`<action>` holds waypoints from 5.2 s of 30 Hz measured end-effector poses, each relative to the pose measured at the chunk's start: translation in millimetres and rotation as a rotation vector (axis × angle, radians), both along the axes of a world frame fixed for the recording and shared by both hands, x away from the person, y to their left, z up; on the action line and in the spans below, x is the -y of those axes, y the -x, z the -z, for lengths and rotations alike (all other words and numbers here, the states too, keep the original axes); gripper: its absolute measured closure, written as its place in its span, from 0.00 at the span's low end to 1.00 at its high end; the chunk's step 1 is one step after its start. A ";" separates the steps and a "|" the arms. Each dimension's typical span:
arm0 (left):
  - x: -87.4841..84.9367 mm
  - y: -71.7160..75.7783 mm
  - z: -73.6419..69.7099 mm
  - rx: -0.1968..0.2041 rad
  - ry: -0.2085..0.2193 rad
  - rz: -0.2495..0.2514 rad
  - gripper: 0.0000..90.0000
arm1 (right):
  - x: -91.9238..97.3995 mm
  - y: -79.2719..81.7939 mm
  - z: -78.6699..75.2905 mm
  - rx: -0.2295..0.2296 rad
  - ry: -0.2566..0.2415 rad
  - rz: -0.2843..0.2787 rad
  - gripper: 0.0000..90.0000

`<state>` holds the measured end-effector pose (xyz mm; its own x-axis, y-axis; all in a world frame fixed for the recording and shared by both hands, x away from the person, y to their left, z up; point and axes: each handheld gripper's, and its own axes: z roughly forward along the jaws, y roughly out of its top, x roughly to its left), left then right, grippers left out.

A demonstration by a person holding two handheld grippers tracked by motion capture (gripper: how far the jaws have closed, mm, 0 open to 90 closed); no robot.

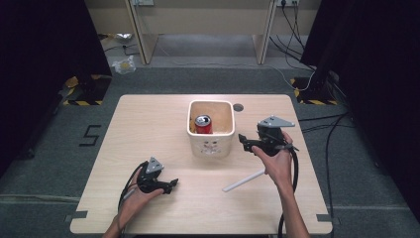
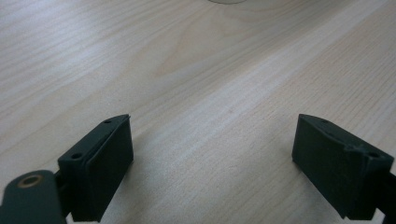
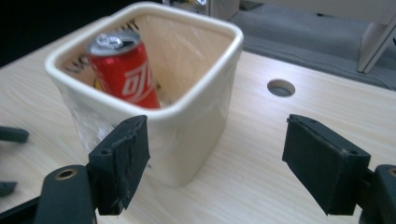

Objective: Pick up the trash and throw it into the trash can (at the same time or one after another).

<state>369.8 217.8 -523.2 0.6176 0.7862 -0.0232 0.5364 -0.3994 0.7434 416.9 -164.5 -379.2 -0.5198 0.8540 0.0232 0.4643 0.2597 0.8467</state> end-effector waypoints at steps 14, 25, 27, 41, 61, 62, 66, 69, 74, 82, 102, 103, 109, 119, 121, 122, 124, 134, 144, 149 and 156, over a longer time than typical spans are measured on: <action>-0.1 0.0 -0.1 -0.002 -0.002 0.001 0.13 | 9.8 15.2 53.7 -0.099 0.082 0.037 0.25; 0.0 0.0 0.0 -0.001 -0.001 0.000 0.13 | 11.1 31.7 93.8 -0.147 0.125 0.075 0.27; 0.0 0.0 0.0 -0.001 -0.001 0.000 0.13 | 12.0 32.9 101.7 -0.160 0.127 0.086 0.27; -0.4 0.3 -0.1 0.000 -0.003 0.001 0.13 | 29.6 44.9 121.1 -0.205 0.095 0.199 0.26; -0.3 0.3 -0.1 -0.001 -0.002 0.000 0.13 | 29.0 26.7 131.5 -0.208 0.084 0.233 0.30; -0.3 0.3 0.0 0.000 -0.002 0.000 0.13 | 29.0 26.7 131.5 -0.208 0.084 0.233 0.30; -0.3 0.3 0.0 0.000 -0.002 0.000 0.13 | 27.4 21.0 131.3 -0.194 0.114 0.225 0.38; -0.3 0.3 0.0 0.000 -0.002 0.000 0.13 | 28.1 18.2 131.5 -0.188 0.110 0.218 0.40; -0.3 0.3 0.0 0.001 -0.001 -0.001 0.13 | 33.5 14.8 131.7 -0.177 0.106 0.199 0.48; -0.3 0.3 -0.1 0.000 -0.002 0.000 0.13 | 35.3 11.8 129.3 -0.183 0.109 0.178 0.51; -0.4 0.3 0.0 0.000 -0.002 0.000 0.13 | 19.9 53.2 129.9 -0.203 0.088 0.160 0.49; -0.3 0.3 0.0 0.000 -0.002 0.000 0.13 | 20.3 53.3 129.7 -0.197 0.098 0.156 0.55; -0.3 0.3 0.0 0.001 -0.002 0.000 0.13 | 26.5 52.2 130.0 -0.179 0.106 0.149 0.70; -0.3 0.3 0.0 0.001 -0.002 0.000 0.13 | 41.4 42.4 131.3 -0.181 0.061 0.149 0.84; -0.3 0.3 0.0 0.000 -0.002 0.000 0.13 | 41.7 41.9 131.2 -0.182 0.062 0.149 0.85; -0.3 0.3 0.0 0.001 -0.002 0.000 0.13 | 41.7 41.4 131.3 -0.178 0.065 0.148 0.85; -0.3 0.4 0.0 0.001 -0.002 0.000 0.13 | 41.0 41.2 131.5 -0.174 0.072 0.151 0.86; -0.3 0.3 0.0 0.000 -0.002 0.000 0.13 | 39.2 41.2 132.0 -0.155 0.089 0.137 0.89; -0.3 0.3 -0.1 0.000 -0.003 0.001 0.13 | 44.0 40.1 109.8 -0.091 0.047 0.136 0.89; -0.3 0.3 0.0 0.000 -0.002 0.000 0.13 | 45.6 37.9 92.5 -0.049 0.022 0.130 0.89; -0.3 0.3 0.0 0.000 -0.002 0.000 0.13 | 47.3 34.7 66.5 0.006 -0.022 0.125 0.89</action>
<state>369.5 218.1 -523.2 0.6172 0.7865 -0.0218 0.5367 -0.4006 0.7426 382.2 -211.8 -445.7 -0.4099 0.9113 0.0394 0.4868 0.1820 0.8543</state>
